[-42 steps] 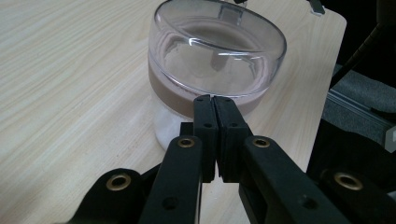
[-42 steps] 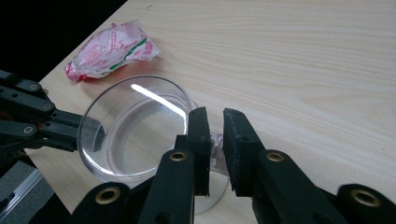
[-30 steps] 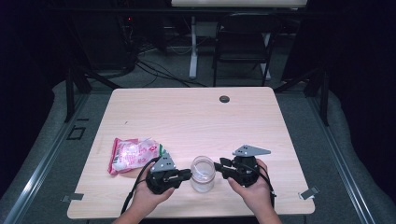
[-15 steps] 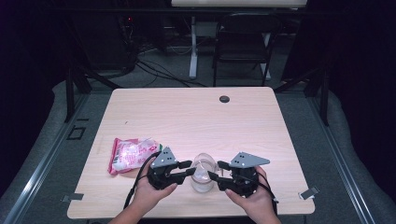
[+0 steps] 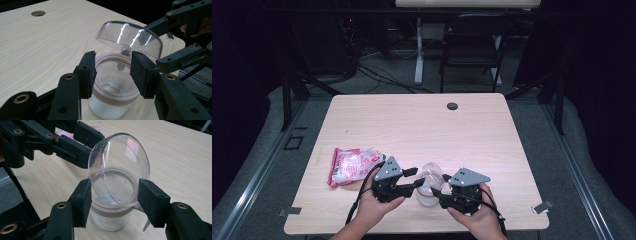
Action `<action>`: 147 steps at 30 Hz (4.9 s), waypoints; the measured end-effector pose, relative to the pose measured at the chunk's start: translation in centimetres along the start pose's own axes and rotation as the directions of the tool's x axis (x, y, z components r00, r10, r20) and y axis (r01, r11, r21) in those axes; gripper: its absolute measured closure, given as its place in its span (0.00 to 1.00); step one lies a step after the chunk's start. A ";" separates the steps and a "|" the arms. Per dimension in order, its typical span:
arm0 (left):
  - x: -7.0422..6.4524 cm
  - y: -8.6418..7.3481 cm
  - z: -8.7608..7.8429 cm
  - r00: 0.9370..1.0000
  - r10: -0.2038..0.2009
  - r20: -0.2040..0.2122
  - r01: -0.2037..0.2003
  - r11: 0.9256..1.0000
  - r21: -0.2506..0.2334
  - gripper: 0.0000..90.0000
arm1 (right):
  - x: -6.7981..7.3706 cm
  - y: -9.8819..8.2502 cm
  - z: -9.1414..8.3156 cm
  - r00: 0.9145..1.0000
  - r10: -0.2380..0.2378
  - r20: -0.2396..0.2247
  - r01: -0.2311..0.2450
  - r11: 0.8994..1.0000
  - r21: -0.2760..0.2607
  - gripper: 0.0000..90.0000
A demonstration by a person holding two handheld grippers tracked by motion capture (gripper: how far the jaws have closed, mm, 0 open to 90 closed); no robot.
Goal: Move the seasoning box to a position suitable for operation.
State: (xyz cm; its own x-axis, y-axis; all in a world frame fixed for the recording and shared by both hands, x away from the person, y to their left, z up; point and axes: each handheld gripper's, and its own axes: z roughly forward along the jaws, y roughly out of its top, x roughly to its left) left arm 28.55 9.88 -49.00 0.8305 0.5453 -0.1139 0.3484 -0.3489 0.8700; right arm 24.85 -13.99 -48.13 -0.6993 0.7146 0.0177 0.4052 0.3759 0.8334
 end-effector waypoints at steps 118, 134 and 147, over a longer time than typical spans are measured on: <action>6.9 -3.6 -5.7 0.946 -0.131 -0.295 0.122 0.991 -0.051 0.54 | -8.3 -1.2 3.5 0.967 0.243 -0.074 -0.245 0.969 -0.020 0.84; 8.1 -5.6 -6.9 0.920 -0.122 -0.373 0.126 0.992 -0.013 0.53 | -9.1 -0.5 4.1 0.962 0.261 -0.080 -0.263 0.965 -0.019 0.75; 6.9 -5.9 -4.4 0.933 0.007 -0.359 0.028 0.995 0.092 0.46 | -8.9 -0.8 3.7 0.963 0.261 -0.062 -0.262 0.965 -0.023 0.62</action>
State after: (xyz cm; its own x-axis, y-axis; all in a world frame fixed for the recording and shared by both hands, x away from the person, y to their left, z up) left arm 30.30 18.99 -52.79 0.6212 0.7803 0.0723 0.4102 -0.4024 0.8184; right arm 32.95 -18.46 -50.99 -0.6047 0.7499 0.2685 0.5609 0.1616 0.8119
